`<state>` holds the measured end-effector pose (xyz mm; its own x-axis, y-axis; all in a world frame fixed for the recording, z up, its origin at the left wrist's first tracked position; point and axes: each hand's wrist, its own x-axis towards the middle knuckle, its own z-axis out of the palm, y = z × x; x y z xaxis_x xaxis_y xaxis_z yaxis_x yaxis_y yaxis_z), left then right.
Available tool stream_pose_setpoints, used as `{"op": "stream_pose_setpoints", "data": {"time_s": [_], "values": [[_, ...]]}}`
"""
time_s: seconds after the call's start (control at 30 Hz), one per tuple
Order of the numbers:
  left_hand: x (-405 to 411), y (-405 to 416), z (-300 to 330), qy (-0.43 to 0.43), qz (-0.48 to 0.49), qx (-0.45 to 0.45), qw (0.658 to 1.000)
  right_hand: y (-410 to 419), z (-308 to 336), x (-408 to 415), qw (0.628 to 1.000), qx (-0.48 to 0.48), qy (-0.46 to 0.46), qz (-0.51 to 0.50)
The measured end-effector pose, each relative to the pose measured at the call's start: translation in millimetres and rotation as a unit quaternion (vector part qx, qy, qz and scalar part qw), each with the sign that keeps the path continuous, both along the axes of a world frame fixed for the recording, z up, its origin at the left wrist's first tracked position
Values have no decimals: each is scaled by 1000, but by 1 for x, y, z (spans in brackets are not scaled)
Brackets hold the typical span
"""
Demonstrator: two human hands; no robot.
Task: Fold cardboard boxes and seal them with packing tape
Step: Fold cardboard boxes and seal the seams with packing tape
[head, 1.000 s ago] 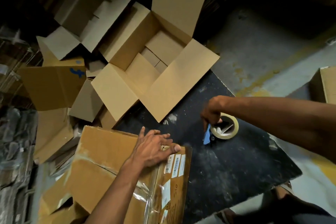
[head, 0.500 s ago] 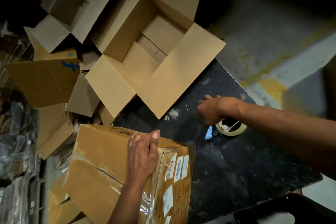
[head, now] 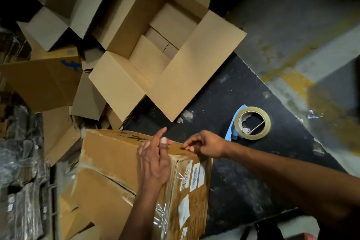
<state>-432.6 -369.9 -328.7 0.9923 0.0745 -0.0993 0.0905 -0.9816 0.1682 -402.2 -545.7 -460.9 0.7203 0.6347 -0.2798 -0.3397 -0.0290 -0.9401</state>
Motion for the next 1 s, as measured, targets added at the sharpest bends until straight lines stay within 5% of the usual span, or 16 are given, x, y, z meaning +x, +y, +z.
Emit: {"op": "stream_pose_setpoints", "data": {"time_s": [0.23, 0.5, 0.83, 1.0], "values": [[1, -5, 3, -10, -21, 3, 1000, -28, 38, -42, 975, -13, -195, -106], [0, -8, 6, -1, -28, 22, 999, 7, 45, -124, 974, -64, -196, -99], [-5, -6, 8, -27, -80, 23, 996, 70, 51, -189, 928, -161, -230, -245], [-10, -3, 9, -23, -98, 2, 995, 77, 55, -177, 887, -149, -143, -413]]}}
